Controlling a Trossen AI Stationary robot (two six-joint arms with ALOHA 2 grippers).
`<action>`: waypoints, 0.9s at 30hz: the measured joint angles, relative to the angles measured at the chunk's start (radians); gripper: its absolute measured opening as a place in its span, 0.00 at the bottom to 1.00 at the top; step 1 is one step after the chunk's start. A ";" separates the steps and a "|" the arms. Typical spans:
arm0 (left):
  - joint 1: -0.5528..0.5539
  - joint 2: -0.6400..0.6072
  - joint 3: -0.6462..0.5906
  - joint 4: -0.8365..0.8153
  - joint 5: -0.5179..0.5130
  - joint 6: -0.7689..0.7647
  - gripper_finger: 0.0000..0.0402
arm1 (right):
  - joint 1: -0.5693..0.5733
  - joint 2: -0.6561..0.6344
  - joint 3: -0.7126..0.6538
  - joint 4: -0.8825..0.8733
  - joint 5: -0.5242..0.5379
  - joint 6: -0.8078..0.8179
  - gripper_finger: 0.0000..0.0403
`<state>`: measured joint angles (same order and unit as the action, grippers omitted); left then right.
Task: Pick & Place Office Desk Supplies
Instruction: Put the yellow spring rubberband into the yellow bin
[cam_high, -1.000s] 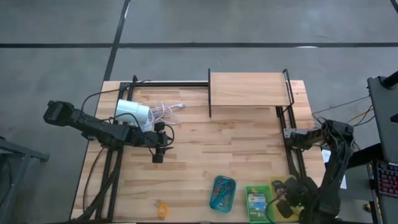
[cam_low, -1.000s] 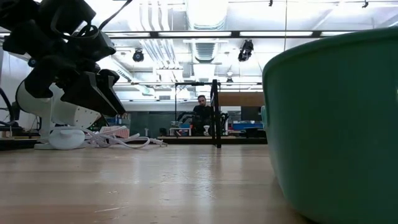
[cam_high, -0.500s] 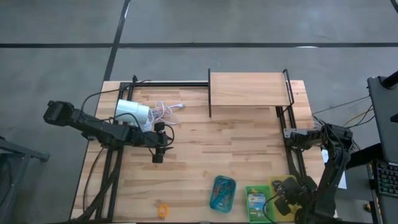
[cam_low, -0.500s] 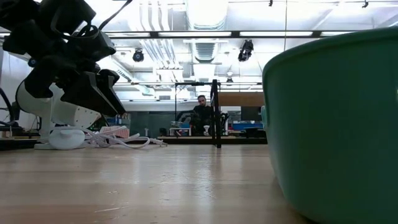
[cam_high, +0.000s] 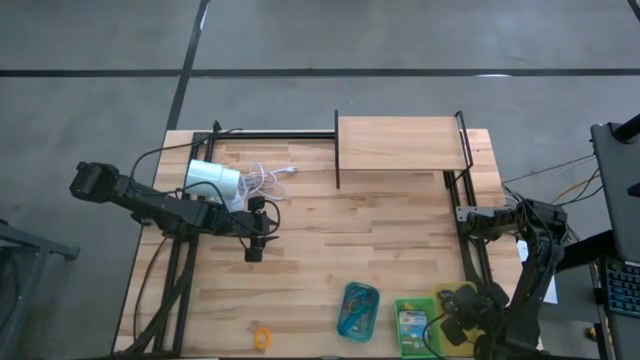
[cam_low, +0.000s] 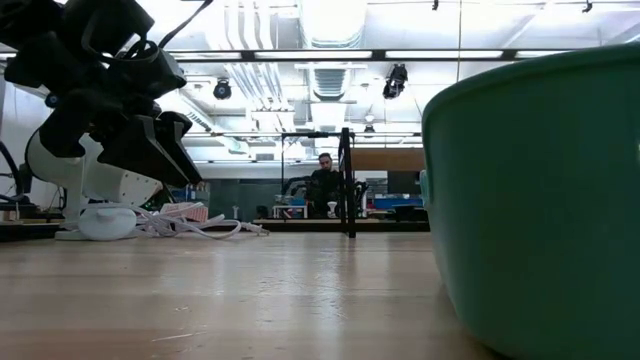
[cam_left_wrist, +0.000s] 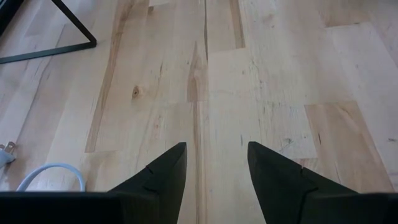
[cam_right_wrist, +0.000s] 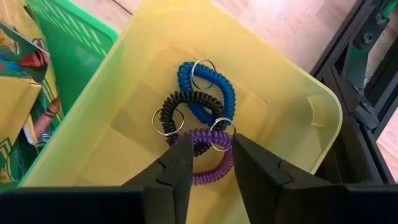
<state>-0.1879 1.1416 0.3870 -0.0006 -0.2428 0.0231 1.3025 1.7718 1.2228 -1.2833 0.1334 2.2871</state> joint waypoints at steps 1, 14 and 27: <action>0.000 0.000 0.000 0.000 0.000 0.000 0.44 | 0.000 0.000 0.000 0.000 0.001 0.000 0.28; 0.000 0.000 0.000 0.000 0.000 0.001 0.44 | -0.047 -0.049 0.076 -0.136 0.062 0.066 0.33; 0.000 0.000 0.000 0.000 0.000 0.003 0.44 | -0.244 -0.401 -0.026 -0.270 0.717 -0.320 0.33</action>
<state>-0.1879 1.1412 0.3870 -0.0010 -0.2428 0.0261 1.0587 1.3703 1.1970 -1.5530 0.8506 1.9666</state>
